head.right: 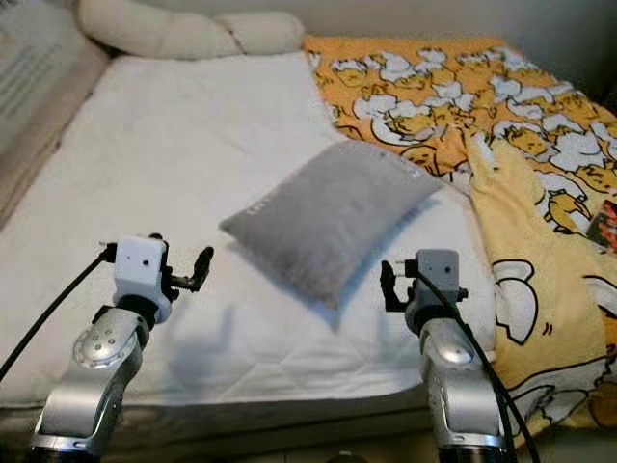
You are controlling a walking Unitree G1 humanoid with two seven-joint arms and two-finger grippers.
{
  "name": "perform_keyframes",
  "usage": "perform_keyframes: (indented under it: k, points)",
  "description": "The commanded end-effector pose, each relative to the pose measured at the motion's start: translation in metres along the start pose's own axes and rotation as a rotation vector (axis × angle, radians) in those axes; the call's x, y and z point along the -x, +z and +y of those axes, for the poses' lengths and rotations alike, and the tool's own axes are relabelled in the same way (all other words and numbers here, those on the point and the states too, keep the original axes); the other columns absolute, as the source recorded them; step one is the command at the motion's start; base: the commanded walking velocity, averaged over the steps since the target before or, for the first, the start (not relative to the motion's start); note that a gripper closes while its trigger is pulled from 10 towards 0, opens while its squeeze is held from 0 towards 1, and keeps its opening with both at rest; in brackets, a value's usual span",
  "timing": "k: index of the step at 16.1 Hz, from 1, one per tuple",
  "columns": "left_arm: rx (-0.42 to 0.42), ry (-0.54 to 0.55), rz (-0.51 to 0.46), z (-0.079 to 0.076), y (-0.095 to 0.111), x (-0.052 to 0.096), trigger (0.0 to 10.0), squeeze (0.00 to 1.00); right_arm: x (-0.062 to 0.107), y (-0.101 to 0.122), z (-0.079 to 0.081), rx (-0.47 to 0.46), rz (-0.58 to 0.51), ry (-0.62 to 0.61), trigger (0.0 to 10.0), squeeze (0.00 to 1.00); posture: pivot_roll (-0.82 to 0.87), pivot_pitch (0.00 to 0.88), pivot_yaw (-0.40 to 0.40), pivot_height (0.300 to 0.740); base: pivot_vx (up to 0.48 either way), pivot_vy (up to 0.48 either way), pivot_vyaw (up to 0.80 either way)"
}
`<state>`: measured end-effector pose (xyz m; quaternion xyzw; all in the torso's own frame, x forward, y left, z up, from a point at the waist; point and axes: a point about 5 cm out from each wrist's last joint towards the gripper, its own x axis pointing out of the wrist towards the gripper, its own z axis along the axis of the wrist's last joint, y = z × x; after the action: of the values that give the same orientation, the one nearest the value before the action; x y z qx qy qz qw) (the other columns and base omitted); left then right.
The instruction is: Clean up the room
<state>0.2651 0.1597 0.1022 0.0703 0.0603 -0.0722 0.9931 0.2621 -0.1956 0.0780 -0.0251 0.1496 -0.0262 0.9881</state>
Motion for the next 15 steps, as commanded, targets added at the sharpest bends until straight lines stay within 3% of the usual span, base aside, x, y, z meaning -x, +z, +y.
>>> perform_keyframes:
  k: [1, 15]
  points:
    - [0.004, 0.009, -0.015, 0.0011, 0.0037, -0.0004, 10.0, 0.00, -0.0007, 0.0033, 0.0004, -0.003, -0.008, 0.007, 10.0, 0.00, -0.02, 0.000, -0.010, 0.740, 0.255, 0.000, 0.00]
    - [0.005, -0.007, -0.016, 0.0006, 0.0044, -0.0015, 10.0, 0.00, 0.0014, 0.0005, 0.0008, -0.003, 0.003, -0.007, 10.0, 0.00, -0.03, 0.000, 0.006, 0.740, 0.262, 0.000, 0.00]
